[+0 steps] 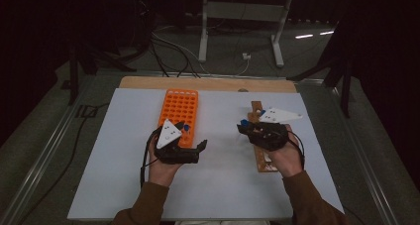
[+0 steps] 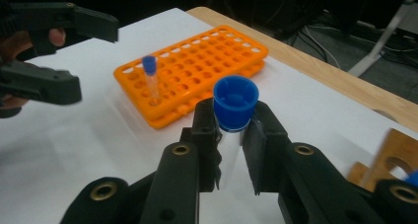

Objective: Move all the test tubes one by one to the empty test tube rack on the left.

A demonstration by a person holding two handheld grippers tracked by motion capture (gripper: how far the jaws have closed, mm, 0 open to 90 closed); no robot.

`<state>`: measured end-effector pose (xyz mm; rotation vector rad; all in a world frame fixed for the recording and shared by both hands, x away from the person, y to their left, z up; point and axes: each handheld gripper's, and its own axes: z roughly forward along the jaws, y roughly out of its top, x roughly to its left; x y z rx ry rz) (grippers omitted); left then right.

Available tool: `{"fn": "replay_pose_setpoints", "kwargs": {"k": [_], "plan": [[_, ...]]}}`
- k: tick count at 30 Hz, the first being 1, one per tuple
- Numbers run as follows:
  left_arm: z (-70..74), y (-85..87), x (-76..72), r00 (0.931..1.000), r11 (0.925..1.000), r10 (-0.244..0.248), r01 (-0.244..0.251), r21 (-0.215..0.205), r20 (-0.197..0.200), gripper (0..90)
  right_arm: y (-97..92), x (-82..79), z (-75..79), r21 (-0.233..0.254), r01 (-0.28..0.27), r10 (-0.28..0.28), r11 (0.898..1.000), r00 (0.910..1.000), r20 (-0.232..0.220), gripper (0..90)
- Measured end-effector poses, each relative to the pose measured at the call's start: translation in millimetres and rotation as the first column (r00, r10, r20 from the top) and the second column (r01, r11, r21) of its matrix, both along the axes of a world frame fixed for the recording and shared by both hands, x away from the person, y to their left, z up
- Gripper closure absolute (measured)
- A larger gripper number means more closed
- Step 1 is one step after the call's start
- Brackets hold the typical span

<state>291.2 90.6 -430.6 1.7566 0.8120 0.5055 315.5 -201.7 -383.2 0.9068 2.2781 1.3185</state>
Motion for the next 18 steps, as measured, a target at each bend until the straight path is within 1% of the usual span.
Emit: {"fn": "replay_pose_setpoints", "kwargs": {"k": [1,4,6,7,9,11,16,17,18], "plan": [[0.1,-1.2,-0.3,1.0000,1.0000,-0.004,0.004,0.003,0.000,6.8,5.4,0.6,-0.3,0.004,-0.010,0.010,1.000,0.9999,-0.007,76.5],[-0.5,-5.8,-1.1,0.9998,0.9997,-0.022,0.022,0.012,-0.005,8.7,10.8,0.9,-0.6,0.005,-0.021,0.021,1.000,0.9997,-0.009,76.5],[-1.6,-9.1,-1.6,0.9993,0.9991,-0.037,0.037,0.020,-0.007,13.7,19.3,0.6,-1.3,0.009,-0.040,0.040,0.999,0.9991,-0.013,76.5],[-2.1,-10.6,-1.8,0.9991,0.9989,-0.042,0.042,0.021,-0.010,13.7,19.3,0.6,-1.3,0.009,-0.040,0.040,0.999,0.9991,-0.013,76.5],[-2.8,-12.9,-2.0,0.9985,0.9982,-0.054,0.054,0.024,-0.012,16.7,24.7,0.0,-2.1,0.014,-0.049,0.050,0.999,0.9986,-0.018,76.5],[-3.3,-14.7,-2.5,0.9977,0.9974,-0.066,0.067,0.028,-0.015,17.9,29.8,-0.5,-2.9,0.021,-0.061,0.061,0.998,0.9979,-0.022,76.5],[-4.5,-18.8,-3.7,0.9954,0.9949,-0.095,0.096,0.032,-0.013,33.2,44.6,-2.1,-4.1,0.027,-0.095,0.096,0.995,0.9948,-0.034,76.4],[-4.9,-19.8,-3.9,0.9946,0.9940,-0.103,0.104,0.035,-0.011,39.7,50.4,-3.1,-4.1,0.029,-0.110,0.111,0.994,0.9932,-0.037,76.4],[-5.3,-20.7,-4.3,0.9937,0.9930,-0.111,0.112,0.039,-0.013,43.1,53.4,-3.7,-3.9,0.028,-0.116,0.117,0.993,0.9923,-0.039,76.4]]}}
